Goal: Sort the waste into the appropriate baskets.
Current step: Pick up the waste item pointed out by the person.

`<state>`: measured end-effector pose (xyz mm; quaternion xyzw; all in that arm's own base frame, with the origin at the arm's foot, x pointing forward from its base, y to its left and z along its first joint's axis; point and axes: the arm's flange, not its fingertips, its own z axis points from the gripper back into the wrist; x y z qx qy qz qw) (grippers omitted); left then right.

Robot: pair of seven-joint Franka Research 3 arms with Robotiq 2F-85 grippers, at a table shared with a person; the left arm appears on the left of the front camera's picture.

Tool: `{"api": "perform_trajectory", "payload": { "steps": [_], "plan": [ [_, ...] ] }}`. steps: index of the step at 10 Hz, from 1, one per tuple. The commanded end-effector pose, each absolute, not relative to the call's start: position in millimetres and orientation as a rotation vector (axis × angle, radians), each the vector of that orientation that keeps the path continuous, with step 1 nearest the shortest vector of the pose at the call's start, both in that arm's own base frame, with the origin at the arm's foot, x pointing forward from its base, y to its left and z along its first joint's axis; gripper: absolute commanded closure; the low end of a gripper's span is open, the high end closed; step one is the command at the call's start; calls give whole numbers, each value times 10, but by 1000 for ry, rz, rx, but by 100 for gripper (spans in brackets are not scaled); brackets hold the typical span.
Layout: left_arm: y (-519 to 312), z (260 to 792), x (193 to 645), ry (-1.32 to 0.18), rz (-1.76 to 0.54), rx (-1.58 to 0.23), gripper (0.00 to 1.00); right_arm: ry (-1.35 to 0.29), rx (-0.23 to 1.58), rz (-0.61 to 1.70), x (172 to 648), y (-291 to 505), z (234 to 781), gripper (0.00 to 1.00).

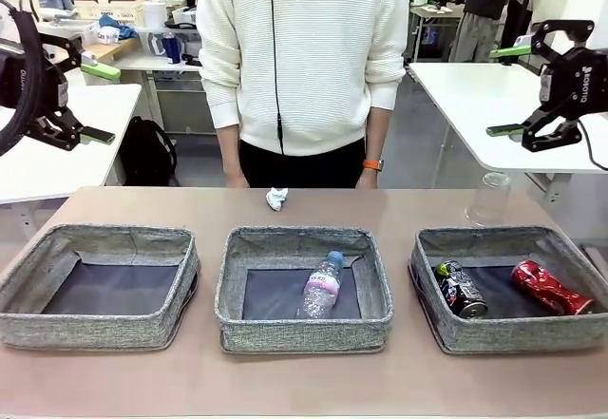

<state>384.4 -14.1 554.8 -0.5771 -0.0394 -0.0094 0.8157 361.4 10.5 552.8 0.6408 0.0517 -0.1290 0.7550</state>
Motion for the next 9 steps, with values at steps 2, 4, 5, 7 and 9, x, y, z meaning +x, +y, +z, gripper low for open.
{"api": "perform_trajectory", "payload": {
  "steps": [2,4,5,7,9],
  "plan": [
    [-140,5560,3842,-79,-21,-1231,0,121,1411,-289,3625,119,5578,0],
    [-140,5560,3842,-79,-21,-1231,0,121,1411,-289,3625,119,5578,0],
    [-140,5560,3842,-79,-21,-1231,0,121,1411,-289,3625,119,5578,0],
    [-140,5560,3842,-79,-21,-1231,0,121,1411,-289,3625,119,5578,0],
    [-140,5560,3842,-79,-21,-1231,0,121,1411,-289,3625,119,5578,0]
  ]
}}
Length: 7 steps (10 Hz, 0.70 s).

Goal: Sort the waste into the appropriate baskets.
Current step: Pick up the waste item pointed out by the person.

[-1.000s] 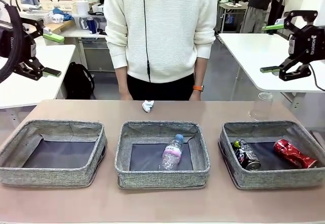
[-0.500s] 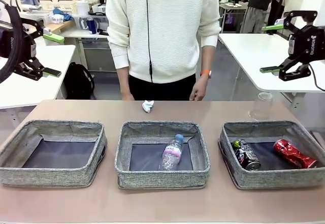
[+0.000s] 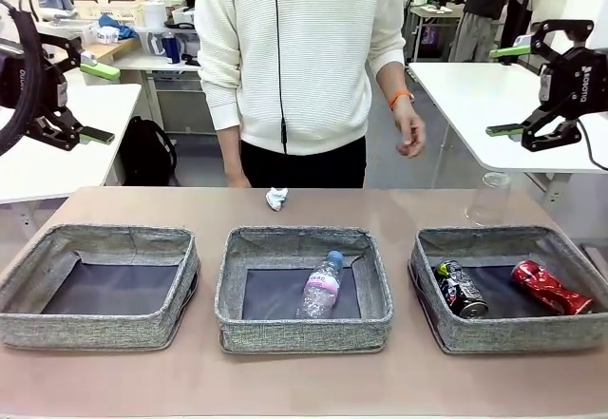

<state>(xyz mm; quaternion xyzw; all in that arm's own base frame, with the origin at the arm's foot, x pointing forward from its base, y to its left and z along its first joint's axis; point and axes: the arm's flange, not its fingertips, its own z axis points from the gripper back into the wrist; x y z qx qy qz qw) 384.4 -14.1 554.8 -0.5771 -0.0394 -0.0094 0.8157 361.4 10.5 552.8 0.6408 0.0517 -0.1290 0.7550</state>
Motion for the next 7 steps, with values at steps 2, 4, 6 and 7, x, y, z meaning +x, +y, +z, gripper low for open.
{"api": "perform_trajectory", "payload": {
  "steps": [2,4,6,7],
  "plan": [
    [-140,5560,3842,-79,-21,-1231,0,121,1411,-289,3625,119,5578,0],
    [-140,5560,3842,-79,-21,-1231,0,121,1411,-289,3625,119,5578,0],
    [-140,5560,3842,-79,-21,-1231,0,121,1411,-289,3625,119,5578,0],
    [-140,5560,3842,-79,-21,-1231,0,121,1411,-289,3625,119,5578,0]
  ]
}}
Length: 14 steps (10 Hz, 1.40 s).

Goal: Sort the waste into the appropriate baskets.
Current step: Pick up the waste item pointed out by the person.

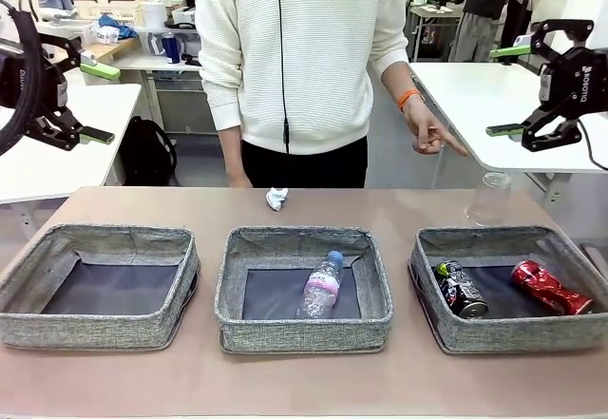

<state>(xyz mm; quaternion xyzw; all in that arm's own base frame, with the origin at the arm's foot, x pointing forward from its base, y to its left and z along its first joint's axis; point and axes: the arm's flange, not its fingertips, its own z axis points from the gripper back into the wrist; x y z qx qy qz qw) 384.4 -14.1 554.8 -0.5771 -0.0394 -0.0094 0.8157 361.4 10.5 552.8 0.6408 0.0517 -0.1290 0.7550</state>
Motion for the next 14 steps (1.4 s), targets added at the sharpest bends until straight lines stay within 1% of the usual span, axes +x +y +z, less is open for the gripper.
{"api": "perform_trajectory", "payload": {
  "steps": [1,2,3,4,5,6,7,8,9,10,11,12,13,14],
  "plan": [
    [-140,5560,3842,-79,-21,-1231,0,121,1411,-289,3625,119,5578,0],
    [-140,5560,3842,-79,-21,-1231,0,113,1398,-281,3614,105,5528,0],
    [-140,5560,3842,-79,-21,-1231,0,-137,1233,-85,3596,135,5509,0],
    [-140,5560,3842,-79,-21,-1231,0,-488,744,165,3581,139,5408,0],
    [-140,5560,3842,-79,-21,-1231,0,-662,572,511,3506,32,5376,0],
    [-140,5560,3842,-79,-21,-1231,0,-751,583,823,3393,-91,5401,0],
    [-140,5560,3842,-79,-21,-1231,0,-842,683,1250,3219,-246,5450,0],
    [-140,5560,3842,-79,-21,-1231,0,-1018,774,1632,3059,-452,5488,0],
    [-140,5560,3842,-79,-21,-1231,0,-1193,747,1903,2973,-613,5451,0],
    [-140,5560,3842,-79,-21,-1231,0,-1356,731,1980,2948,-718,5443,0],
    [-140,5560,3842,-79,-21,-1231,0,-1510,777,1996,2948,-821,5442,0],
    [-140,5560,3842,-79,-21,-1231,0,-1704,1021,1792,2967,-951,5471,0],
    [-140,5560,3842,-79,-21,-1231,0,-1912,1263,1412,2977,-1135,5481,0],
    [-140,5560,3842,-79,-21,-1231,0,-1985,1281,1236,2934,-1268,5422,0]
  ]
}}
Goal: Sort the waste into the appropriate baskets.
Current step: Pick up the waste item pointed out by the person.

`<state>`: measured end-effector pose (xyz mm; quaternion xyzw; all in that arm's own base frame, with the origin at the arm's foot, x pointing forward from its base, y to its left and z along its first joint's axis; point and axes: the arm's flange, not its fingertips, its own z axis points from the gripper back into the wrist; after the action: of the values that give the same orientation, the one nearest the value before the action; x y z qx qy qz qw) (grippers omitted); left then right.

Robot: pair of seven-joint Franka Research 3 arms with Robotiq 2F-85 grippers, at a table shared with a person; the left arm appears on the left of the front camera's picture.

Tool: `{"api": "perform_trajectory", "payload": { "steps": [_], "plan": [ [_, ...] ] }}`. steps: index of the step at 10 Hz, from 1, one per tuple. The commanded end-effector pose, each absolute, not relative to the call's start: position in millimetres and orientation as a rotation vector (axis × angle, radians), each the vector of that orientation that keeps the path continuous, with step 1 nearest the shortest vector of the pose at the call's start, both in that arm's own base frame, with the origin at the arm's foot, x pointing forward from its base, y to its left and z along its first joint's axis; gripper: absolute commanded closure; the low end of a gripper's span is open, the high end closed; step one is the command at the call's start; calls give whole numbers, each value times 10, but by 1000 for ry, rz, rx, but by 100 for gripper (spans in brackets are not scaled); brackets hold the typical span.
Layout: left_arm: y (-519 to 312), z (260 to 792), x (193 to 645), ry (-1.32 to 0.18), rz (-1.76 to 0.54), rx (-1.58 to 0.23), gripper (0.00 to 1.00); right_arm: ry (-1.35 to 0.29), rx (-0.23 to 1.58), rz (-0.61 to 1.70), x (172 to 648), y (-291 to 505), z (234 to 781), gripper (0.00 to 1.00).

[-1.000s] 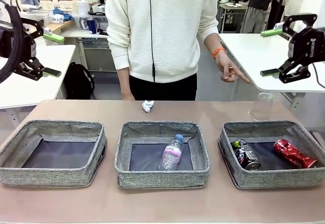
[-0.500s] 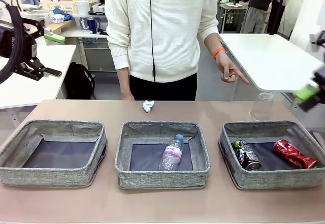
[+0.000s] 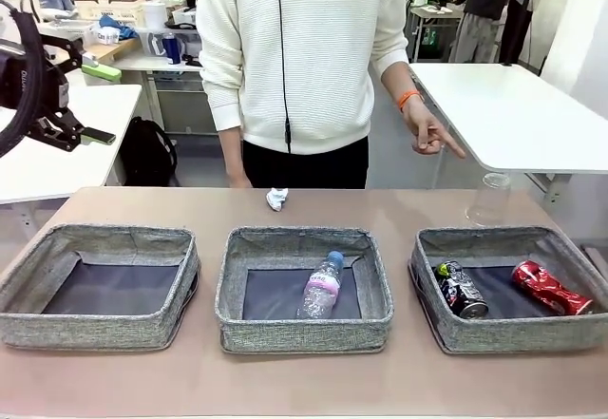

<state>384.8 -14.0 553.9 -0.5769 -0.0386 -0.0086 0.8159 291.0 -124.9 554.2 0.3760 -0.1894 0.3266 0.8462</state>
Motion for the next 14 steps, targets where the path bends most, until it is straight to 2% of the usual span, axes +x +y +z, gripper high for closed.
{"api": "perform_trajectory", "payload": {
  "steps": [1,3,4,5,6,7,8,9,10,11,12,13,14],
  "plan": [
    [-140,5560,3842,-79,-21,-1231,0,-2055,1398,1147,2909,-1502,5271,0],
    [-140,5560,3842,-79,-21,-1231,0,-1986,1459,1100,2964,-1936,4775,0],
    [-140,5560,3842,-79,-21,-1231,0,-667,964,537,2859,-1660,5328,0],
    [-140,5560,3842,-79,-21,-1231,0,-667,964,537,2859,-1660,5328,0],
    [-140,5560,3842,-79,-21,-1231,0,-818,1039,458,2825,-1916,4977,0],
    [-140,5560,3842,-79,-21,-1231,0,-893,1290,872,3041,-1618,4932,0],
    [-140,5560,3842,-79,-21,-1231,0,-1111,1249,1062,3426,-1603,4738,0],
    [-140,5560,3842,-79,-21,-1231,0,-1263,1373,1242,3741,-1666,4552,0],
    [-140,5560,3842,-79,-21,-1231,0,-1320,1415,1380,3970,-1748,4395,0],
    [-140,5560,3842,-79,-21,-1231,0,-1295,1314,1486,4180,-1832,4231,0],
    [-140,5560,3842,-79,-21,-1231,0,-1337,1196,1438,4294,-1887,4152,0],
    [-140,5560,3842,-79,-21,-1231,0,-1293,1082,1201,4250,-1815,4269,0],
    [-140,5560,3842,-79,-21,-1231,0,-1208,1203,1267,4096,-1481,4230,0]
  ]
}}
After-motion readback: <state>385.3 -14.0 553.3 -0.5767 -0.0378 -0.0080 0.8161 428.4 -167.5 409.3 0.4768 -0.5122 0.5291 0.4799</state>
